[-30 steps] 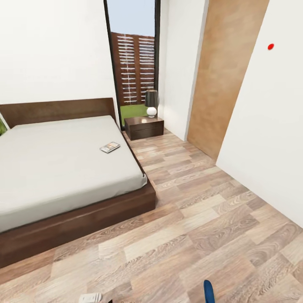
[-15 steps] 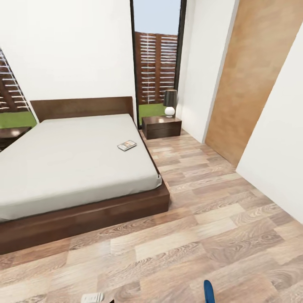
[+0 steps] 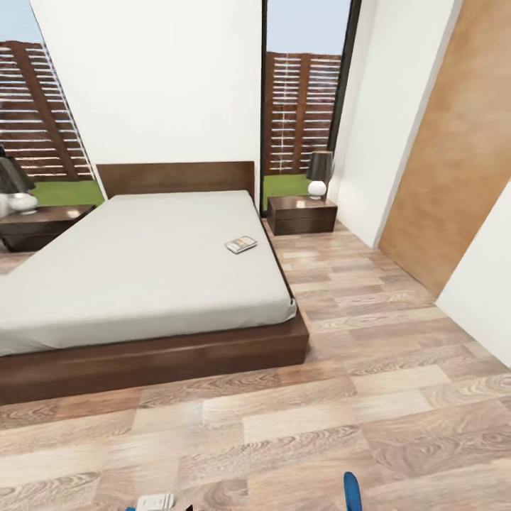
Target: In the bedroom, move the book from the bed onto either nightstand, and place the two sandals side by side next to the bed.
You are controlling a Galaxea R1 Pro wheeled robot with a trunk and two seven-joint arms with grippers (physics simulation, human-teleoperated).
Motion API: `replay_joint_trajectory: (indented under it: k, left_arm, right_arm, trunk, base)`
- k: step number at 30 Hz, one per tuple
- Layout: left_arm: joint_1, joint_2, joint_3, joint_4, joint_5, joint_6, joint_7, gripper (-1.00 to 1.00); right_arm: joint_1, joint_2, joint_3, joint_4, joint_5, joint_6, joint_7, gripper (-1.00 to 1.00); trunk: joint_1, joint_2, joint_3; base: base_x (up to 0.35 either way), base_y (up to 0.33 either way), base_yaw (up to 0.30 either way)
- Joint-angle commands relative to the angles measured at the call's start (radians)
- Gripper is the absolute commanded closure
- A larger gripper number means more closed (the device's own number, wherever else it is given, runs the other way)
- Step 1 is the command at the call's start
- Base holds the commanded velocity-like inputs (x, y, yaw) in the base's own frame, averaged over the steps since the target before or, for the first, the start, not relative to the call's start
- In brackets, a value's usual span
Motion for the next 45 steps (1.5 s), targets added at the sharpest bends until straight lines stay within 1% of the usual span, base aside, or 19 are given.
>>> replay_joint_trajectory:
  k: [1, 33, 42, 45]
  left_arm:
    - [-0.001, 0.0, 0.002, 0.002, 0.005, 0.0, -0.006, -1.0]
    - [-0.001, 0.0, 0.002, 0.002, 0.004, 0.0, -0.006, -1.0]
    - [-0.001, 0.0, 0.002, 0.001, 0.005, 0.0, -0.006, -1.0]
    - [-0.001, 0.0, 0.002, 0.002, 0.005, 0.0, -0.005, -1.0]
  right_arm:
    - [0.0, 0.0, 0.001, -0.001, -0.009, 0.011, 0.003, 1.0]
    - [0.0, 0.0, 0.001, -0.001, -0.009, 0.011, 0.004, 1.0]
    - [0.0, 0.0, 0.001, -0.001, -0.009, 0.011, 0.005, 1.0]
    - [0.0, 0.0, 0.001, -0.001, -0.009, 0.01, 0.006, 1.0]
  trunk:
    - [0.0, 0.0, -0.001]
    - [0.0, 0.0, -0.012]
    - [0.0, 0.0, -0.012]
    - [0.0, 0.0, -0.012]
  base:
    - [0.001, -0.001, 0.276]
    - [0.0, 0.0, 0.276]
    - [0.001, 0.0, 0.068]
    - [0.182, -0.035, 0.003]
